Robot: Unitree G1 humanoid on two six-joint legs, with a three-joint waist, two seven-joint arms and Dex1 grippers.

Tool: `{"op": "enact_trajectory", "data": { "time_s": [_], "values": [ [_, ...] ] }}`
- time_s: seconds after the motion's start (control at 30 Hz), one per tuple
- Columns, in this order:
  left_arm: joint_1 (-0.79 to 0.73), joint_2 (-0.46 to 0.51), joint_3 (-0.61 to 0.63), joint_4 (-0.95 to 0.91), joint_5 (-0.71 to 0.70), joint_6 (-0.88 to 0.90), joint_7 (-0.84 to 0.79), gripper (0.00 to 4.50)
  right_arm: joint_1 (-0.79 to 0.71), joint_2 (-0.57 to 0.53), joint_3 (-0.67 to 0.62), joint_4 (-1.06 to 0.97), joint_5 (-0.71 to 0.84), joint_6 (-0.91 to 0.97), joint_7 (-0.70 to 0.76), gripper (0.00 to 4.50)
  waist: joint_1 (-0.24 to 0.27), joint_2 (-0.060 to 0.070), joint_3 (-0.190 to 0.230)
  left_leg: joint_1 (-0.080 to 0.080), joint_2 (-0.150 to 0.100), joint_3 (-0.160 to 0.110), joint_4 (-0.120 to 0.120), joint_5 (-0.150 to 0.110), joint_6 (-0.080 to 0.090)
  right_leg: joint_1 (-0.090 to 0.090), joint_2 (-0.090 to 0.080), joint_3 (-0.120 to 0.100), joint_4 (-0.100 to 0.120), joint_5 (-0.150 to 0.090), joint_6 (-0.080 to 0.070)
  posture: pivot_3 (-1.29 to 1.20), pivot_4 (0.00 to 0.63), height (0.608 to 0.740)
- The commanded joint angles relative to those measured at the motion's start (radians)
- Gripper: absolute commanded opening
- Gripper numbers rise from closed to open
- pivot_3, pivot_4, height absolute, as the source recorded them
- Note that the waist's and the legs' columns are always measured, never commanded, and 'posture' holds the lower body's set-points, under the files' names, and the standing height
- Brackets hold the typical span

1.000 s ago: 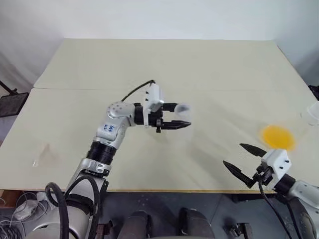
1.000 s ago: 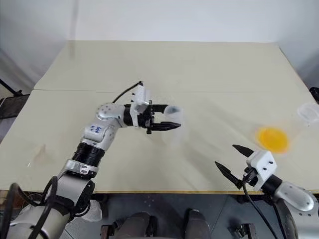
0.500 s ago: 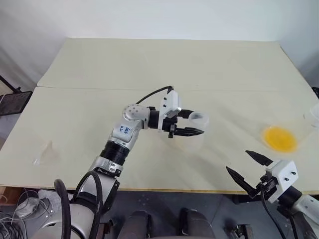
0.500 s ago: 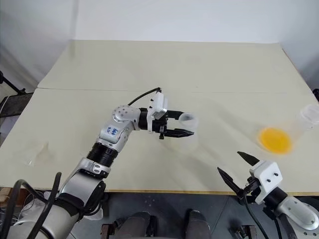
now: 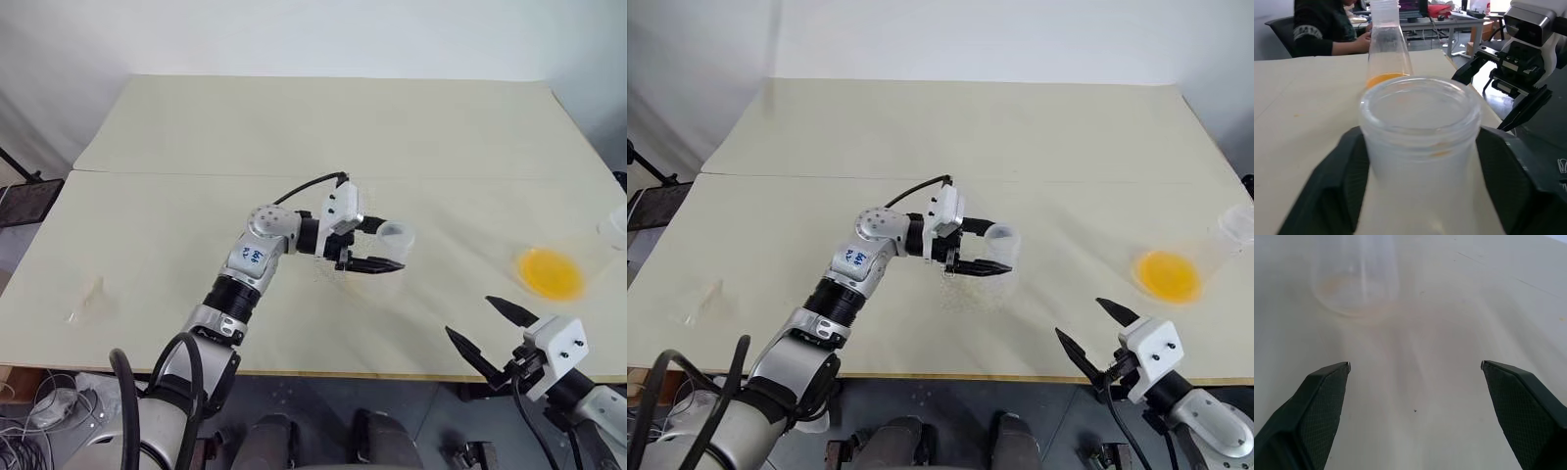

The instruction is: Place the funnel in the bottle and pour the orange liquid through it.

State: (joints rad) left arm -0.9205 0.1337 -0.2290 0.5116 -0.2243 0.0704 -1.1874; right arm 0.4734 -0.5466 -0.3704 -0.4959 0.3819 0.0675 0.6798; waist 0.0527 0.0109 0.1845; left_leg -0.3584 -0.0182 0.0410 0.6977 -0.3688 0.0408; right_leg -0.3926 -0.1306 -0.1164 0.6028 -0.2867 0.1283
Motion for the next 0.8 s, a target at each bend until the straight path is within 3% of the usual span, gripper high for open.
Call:
{"op": "enact_trajectory", "data": {
  "time_s": [0.03, 0.8],
  "values": [
    [0.003, -0.007, 0.001, -0.038, -0.012, 0.012, -0.01, 4.49, 0.002, -0.005, -0.036, -0.036, 0.008, -0.006, -0.007, 4.5, 0.0, 0.0, 0.0, 0.0, 0.0, 0.0, 0.0, 0.0, 0.0, 0.0, 0.0, 0.0, 0.0, 0.0, 0.0, 0.0, 0.15, 0.74],
    [-0.022, -0.002, 0.055, -0.025, -0.025, 0.119, 0.037, 4.49, -0.019, -0.013, -0.051, -0.017, 0.004, -0.013, 0.017, 4.5, 0.0, 0.0, 0.0, 0.0, 0.0, 0.0, 0.0, 0.0, 0.0, 0.0, 0.0, 0.0, 0.0, 0.0, 0.0, 0.0, 0.15, 0.74]
  ]
}}
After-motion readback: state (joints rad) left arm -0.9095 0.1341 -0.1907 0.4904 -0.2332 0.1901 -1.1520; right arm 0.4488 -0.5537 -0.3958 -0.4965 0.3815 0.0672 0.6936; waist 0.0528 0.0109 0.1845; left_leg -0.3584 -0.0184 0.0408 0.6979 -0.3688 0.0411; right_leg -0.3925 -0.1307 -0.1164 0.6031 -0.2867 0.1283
